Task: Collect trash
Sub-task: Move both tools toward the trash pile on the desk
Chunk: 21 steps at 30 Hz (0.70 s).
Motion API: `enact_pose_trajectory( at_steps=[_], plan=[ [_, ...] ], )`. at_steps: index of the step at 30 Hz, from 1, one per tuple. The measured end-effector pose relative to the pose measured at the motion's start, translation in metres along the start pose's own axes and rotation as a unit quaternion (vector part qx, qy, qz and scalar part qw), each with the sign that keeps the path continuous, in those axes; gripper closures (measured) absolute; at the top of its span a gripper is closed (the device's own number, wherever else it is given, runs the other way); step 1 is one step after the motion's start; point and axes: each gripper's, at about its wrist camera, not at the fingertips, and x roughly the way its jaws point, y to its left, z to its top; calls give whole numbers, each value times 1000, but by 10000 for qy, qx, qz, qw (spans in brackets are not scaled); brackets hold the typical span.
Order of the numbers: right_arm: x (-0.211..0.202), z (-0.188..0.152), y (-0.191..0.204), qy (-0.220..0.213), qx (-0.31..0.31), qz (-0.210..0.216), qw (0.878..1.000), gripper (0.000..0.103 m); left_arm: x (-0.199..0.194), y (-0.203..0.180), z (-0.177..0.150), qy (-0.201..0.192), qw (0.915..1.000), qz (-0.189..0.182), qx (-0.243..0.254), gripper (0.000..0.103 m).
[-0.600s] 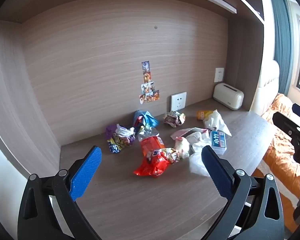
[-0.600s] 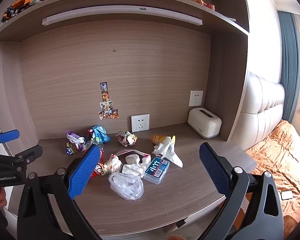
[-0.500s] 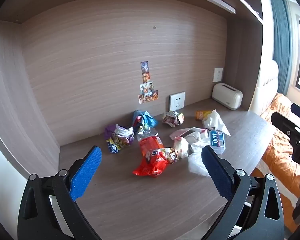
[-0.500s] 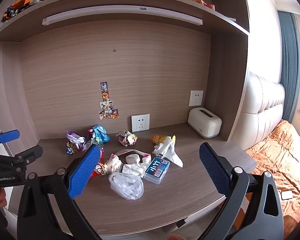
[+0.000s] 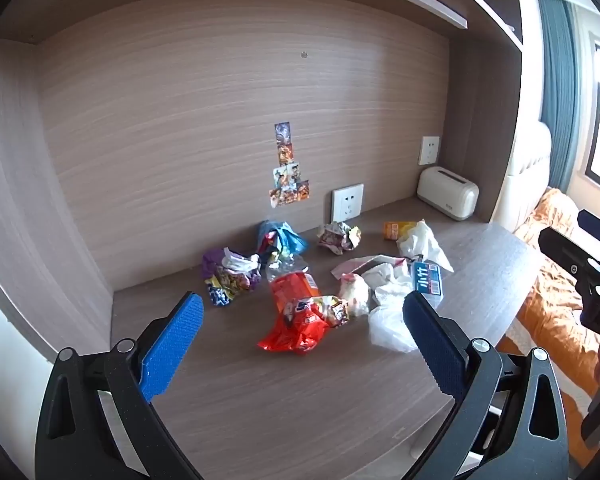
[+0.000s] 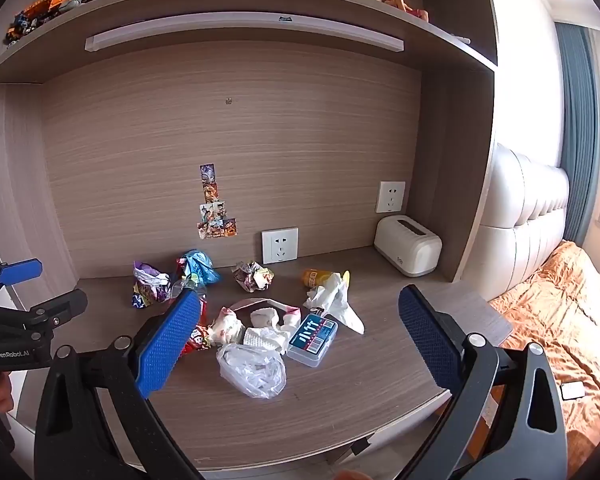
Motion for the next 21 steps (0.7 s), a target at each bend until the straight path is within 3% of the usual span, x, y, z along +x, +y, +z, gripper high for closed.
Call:
enact_pose_trajectory(
  at_steps=[21],
  plan=[
    [1,1,2,-17,-5,76,10000,4,3,-5,-3,33,9998,-8,191,5]
  ],
)
